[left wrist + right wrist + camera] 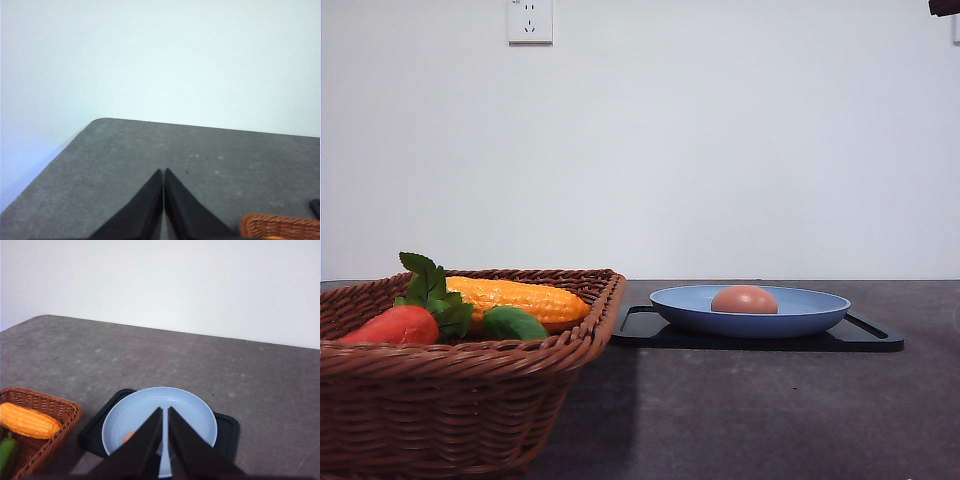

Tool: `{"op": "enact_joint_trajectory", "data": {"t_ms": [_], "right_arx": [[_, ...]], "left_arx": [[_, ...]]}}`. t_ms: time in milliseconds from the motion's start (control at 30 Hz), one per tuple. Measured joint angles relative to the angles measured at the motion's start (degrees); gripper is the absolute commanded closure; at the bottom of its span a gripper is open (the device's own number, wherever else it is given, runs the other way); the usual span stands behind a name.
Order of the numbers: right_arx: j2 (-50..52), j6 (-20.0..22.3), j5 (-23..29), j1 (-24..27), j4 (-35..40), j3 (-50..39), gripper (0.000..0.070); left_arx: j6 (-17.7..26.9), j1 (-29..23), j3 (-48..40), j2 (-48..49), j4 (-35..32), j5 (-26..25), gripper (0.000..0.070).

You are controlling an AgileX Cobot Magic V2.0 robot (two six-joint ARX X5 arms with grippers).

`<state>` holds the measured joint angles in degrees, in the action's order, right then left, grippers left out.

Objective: Transfer egg from basket to plate and serve

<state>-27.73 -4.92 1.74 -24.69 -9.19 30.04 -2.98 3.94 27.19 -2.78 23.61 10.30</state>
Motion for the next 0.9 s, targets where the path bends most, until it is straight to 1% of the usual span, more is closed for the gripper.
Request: {"op": "enact_joint_trajectory", "data": {"t_ms": [133, 200, 267, 400, 533, 900], "right_arx": [[0.0, -0.01, 0.0, 0.0, 0.0, 0.0, 0.07], [0.0, -0.01, 0.0, 0.0, 0.02, 0.0, 0.07], [0.0, -0.01, 0.0, 0.0, 0.01, 0.0, 0.07], [0.0, -0.01, 0.0, 0.0, 0.0, 0.0, 0.07], [0.0, -0.01, 0.0, 0.0, 0.01, 0.0, 0.07], [0.0, -0.01, 0.0, 0.0, 0.02, 0.0, 0.07]], "left_arx": [[0.39, -4.29, -7.16, 1.87, -3.99, -5.27, 0.07], [0.31, -5.44, -10.53, 2.08, -5.74, -7.66, 0.07], [-0.36, -5.71, -13.9, 2.1, -7.03, -8.92, 0.07], [-2.64, -5.7, -20.08, 2.41, -9.19, -9.05, 0.07], [-3.67, -5.7, -24.09, 2.43, -10.58, -9.09, 0.07], [-4.04, -5.7, -25.41, 2.53, -13.13, -9.15, 0.07]]}}
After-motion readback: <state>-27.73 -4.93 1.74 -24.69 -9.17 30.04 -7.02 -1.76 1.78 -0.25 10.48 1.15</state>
